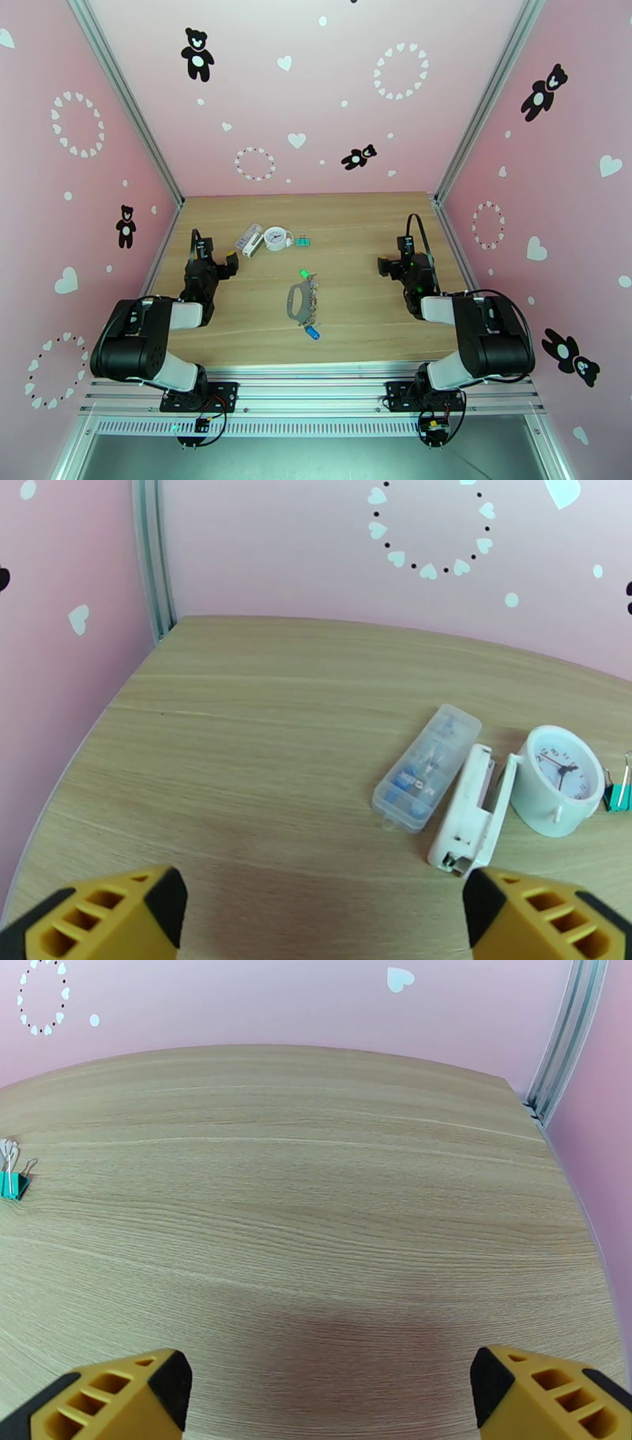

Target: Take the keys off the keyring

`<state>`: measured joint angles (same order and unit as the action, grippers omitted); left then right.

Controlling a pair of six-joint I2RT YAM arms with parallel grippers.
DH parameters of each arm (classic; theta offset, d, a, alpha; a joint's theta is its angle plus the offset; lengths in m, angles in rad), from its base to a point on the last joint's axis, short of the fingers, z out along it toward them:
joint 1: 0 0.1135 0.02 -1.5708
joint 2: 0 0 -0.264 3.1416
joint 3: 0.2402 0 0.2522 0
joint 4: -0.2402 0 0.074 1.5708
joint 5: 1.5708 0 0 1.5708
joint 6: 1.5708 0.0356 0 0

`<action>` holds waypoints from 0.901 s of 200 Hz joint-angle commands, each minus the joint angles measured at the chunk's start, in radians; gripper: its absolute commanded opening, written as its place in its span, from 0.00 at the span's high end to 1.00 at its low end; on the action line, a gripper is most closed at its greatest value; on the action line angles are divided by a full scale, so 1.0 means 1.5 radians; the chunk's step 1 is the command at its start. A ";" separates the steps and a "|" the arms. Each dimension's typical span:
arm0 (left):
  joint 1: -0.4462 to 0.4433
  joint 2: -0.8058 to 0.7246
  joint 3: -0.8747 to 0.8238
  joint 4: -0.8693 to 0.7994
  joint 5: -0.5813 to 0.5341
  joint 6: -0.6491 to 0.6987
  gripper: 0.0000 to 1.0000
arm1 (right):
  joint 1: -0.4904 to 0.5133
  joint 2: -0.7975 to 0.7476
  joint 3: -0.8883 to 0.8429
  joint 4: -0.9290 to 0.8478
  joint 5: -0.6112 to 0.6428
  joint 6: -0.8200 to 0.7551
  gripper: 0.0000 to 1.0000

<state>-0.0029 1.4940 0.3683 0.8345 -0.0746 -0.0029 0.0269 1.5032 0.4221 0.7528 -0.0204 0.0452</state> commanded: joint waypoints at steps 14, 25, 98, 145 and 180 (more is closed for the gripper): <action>0.002 -0.161 0.017 -0.165 0.024 -0.012 0.01 | 0.000 -0.129 0.025 -0.143 0.011 0.016 0.01; 0.002 -0.213 0.019 -0.211 0.038 -0.028 0.01 | 0.000 -0.178 0.036 -0.198 0.021 0.038 0.01; 0.002 -0.481 0.038 -0.490 -0.087 -0.357 0.01 | -0.004 -0.405 0.083 -0.542 0.087 0.355 0.01; -0.004 -0.520 0.059 -0.610 0.030 -0.361 0.01 | 0.056 -0.382 0.121 -0.631 0.017 0.360 0.01; -0.081 -0.529 0.077 -0.700 0.056 -0.385 0.02 | 0.139 -0.327 0.161 -0.699 -0.006 0.365 0.01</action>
<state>-0.0471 0.7170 0.4446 -0.0750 -0.0624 -0.5392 0.1707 0.9684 0.6060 -0.1768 0.0139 0.5686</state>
